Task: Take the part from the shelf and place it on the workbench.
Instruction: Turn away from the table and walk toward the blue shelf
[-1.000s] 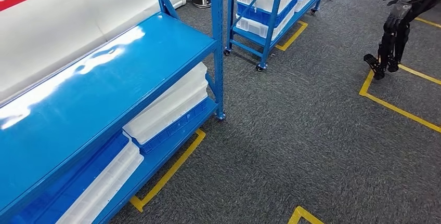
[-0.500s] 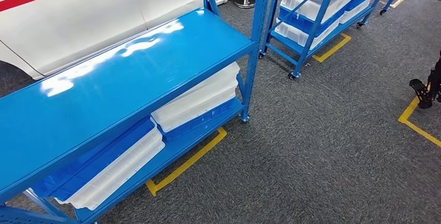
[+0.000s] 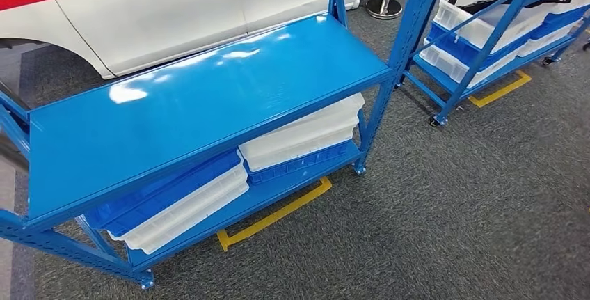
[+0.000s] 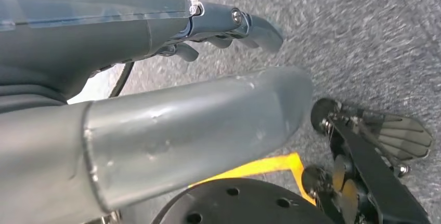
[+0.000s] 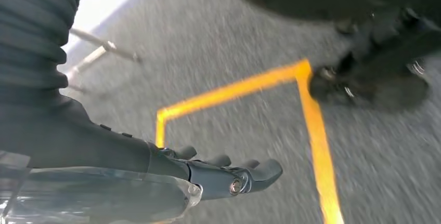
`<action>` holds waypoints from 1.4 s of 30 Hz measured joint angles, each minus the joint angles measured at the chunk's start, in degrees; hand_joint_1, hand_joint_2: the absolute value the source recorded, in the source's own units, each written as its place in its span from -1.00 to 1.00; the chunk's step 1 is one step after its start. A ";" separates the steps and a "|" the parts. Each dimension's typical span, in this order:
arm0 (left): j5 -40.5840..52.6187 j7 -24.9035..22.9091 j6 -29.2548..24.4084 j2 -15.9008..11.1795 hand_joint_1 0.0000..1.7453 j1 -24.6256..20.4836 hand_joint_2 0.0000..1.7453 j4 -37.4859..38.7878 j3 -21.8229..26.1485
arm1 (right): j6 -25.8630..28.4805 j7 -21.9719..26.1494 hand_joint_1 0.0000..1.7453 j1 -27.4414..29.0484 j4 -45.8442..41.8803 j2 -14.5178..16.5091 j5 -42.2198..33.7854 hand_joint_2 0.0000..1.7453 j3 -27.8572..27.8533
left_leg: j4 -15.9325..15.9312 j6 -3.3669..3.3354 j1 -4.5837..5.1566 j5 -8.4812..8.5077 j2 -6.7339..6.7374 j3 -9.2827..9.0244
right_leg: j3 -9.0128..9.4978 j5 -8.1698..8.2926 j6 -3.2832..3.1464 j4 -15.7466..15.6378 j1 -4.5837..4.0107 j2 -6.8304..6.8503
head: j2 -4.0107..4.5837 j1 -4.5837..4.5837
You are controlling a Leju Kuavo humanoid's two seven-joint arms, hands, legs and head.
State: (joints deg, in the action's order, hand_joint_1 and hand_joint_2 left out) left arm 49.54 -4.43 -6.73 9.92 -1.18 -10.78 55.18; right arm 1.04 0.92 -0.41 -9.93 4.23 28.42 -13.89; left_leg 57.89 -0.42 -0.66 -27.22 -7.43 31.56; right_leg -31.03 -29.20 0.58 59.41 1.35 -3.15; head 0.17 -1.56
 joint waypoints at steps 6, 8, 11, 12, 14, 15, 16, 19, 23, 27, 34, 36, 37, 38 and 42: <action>1.31 2.35 1.82 0.09 -1.00 -0.28 -1.00 0.00 1.02 | 0.52 3.14 -1.00 -0.32 -0.04 -0.39 0.31 1.00 0.08 | 12.61 1.36 0.01 -6.91 6.36 6.10 | 0.14 0.16 -2.00 -0.59 -0.13 4.70 | 0.00 0.33; 3.60 3.10 2.34 0.18 -1.00 -0.14 -1.00 0.00 0.62 | 1.28 3.49 -1.00 -0.19 -0.03 -0.39 0.02 1.00 0.06 | 16.69 1.45 -0.04 -7.80 7.09 8.00 | 0.21 -0.04 -2.10 -0.57 -0.34 6.54 | 0.00 0.32; 7.14 3.58 2.26 0.47 -1.00 0.66 -1.00 0.00 -1.02 | 2.31 3.44 -1.00 -0.03 -0.02 -0.38 -1.04 1.00 -0.04 | 7.20 0.67 0.23 -2.76 9.53 2.93 | 0.83 -0.48 -1.87 -0.57 -0.55 8.64 | 0.00 0.32; 8.27 3.56 2.25 0.54 -1.00 0.82 -1.00 0.00 -1.64 | 2.46 3.27 -1.00 0.10 -0.02 -0.38 -1.26 1.00 -0.08 | 3.57 0.24 0.46 -1.53 11.04 1.07 | 1.05 -0.67 -1.64 -0.55 -0.69 9.26 | 0.00 0.29; 11.21 3.23 2.99 0.50 -1.00 0.89 -1.00 0.00 -3.25 | 2.61 2.21 -1.00 0.34 0.00 -0.38 -1.53 1.00 -0.20 | 0.19 -0.45 0.98 -0.85 12.66 -0.38 | 1.39 -0.90 -1.07 -0.62 -0.84 10.51 | 0.00 0.27; 12.61 3.07 3.74 0.35 -1.00 0.88 -1.00 0.00 -4.24 | 2.73 1.26 -1.00 0.36 0.01 -0.39 -1.64 1.00 -0.27 | 0.06 -0.64 1.08 -0.72 11.95 -0.28 | 1.63 -0.92 -0.76 -0.79 -0.88 11.20 | 0.00 0.26; 13.55 3.10 4.54 0.20 -1.00 0.89 -1.00 0.00 -5.17 | 2.94 0.31 -1.00 0.36 0.01 -0.40 -1.78 0.50 -0.36 | -0.33 -0.94 0.88 -0.45 11.02 -0.47 | 1.95 -1.02 -0.43 -0.95 -0.83 11.56 | 0.00 0.27; 13.81 4.58 5.33 -0.20 -1.00 0.80 -1.00 0.00 -6.81 | 4.14 -0.28 -1.00 0.98 0.01 -0.54 -2.54 -1.00 -0.81 | -1.74 -1.91 0.17 0.53 8.84 -1.24 | 0.93 -3.90 0.30 2.56 -0.59 6.93 | 0.00 0.17; 12.57 8.28 0.59 -0.01 -1.00 0.40 -1.00 0.00 -7.39 | 5.92 1.68 -1.00 1.74 0.03 -0.61 -5.18 -1.00 -2.45 | -1.63 -2.18 0.28 0.60 6.69 -1.03 | -5.94 -8.60 0.59 15.09 -0.36 3.12 | 0.00 0.16; 14.63 13.87 -4.00 1.51 -1.00 0.29 -1.00 0.00 -8.79 | 12.58 0.56 -1.00 1.54 0.03 -0.18 -6.62 -1.00 -4.72 | -0.49 -1.45 0.27 -0.26 5.26 -1.10 | -1.89 -0.68 0.70 3.87 0.00 2.74 | 0.00 0.14; 14.20 15.41 -3.68 3.81 -1.00 -0.41 -1.00 0.04 -9.58 | 32.29 -0.86 -1.00 -0.27 0.03 3.12 1.49 -1.00 -3.98 | 0.09 -2.21 0.55 -0.81 5.03 -0.74 | -0.64 0.58 0.06 0.06 -0.27 2.25 | 0.00 0.26; 14.38 15.16 -5.31 4.37 -1.00 -0.72 -1.00 0.04 -9.78 | 36.41 -0.65 -1.00 -0.73 0.03 4.25 4.86 -1.00 -2.47 | -0.13 -2.00 0.47 -0.72 5.03 -0.83 | -0.66 0.57 -0.23 0.07 -0.40 2.25 | 0.00 0.26; 14.44 15.03 -6.01 4.61 -1.00 -0.88 -1.00 0.04 -9.88 | 37.35 -0.55 -1.00 -0.98 0.03 4.78 5.73 -1.00 -1.79 | -0.21 -1.88 0.44 -0.68 5.04 -0.87 | -0.66 0.55 -0.33 0.09 -0.44 2.26 | 0.00 0.27; 14.57 14.84 -6.74 4.78 -1.00 -1.05 -1.00 0.04 -9.99 | 37.88 -0.59 -1.00 -1.22 0.02 5.30 6.54 -1.00 -1.16 | -0.29 -1.70 0.41 -0.64 5.04 -0.92 | -0.65 0.53 -0.43 0.10 -0.47 2.27 | 0.00 0.27; 17.47 13.24 -17.45 5.41 -1.00 -1.35 -1.00 0.04 -10.98 | 38.63 -1.77 -1.00 -1.02 -1.93 7.54 18.10 -1.00 0.01 | -0.47 -0.65 0.27 -0.53 5.01 -1.01 | -0.67 0.47 -0.58 0.18 -0.57 2.36 | 0.00 0.26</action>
State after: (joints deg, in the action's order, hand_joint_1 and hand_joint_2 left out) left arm 67.02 8.80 -24.18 15.34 -2.54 -10.73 44.20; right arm 39.67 -0.85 -1.43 -11.86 11.77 46.51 -13.88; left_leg 57.42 -1.07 -0.39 -27.75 -2.42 30.55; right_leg -31.70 -28.73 0.00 59.59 0.77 -0.78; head 0.17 -1.30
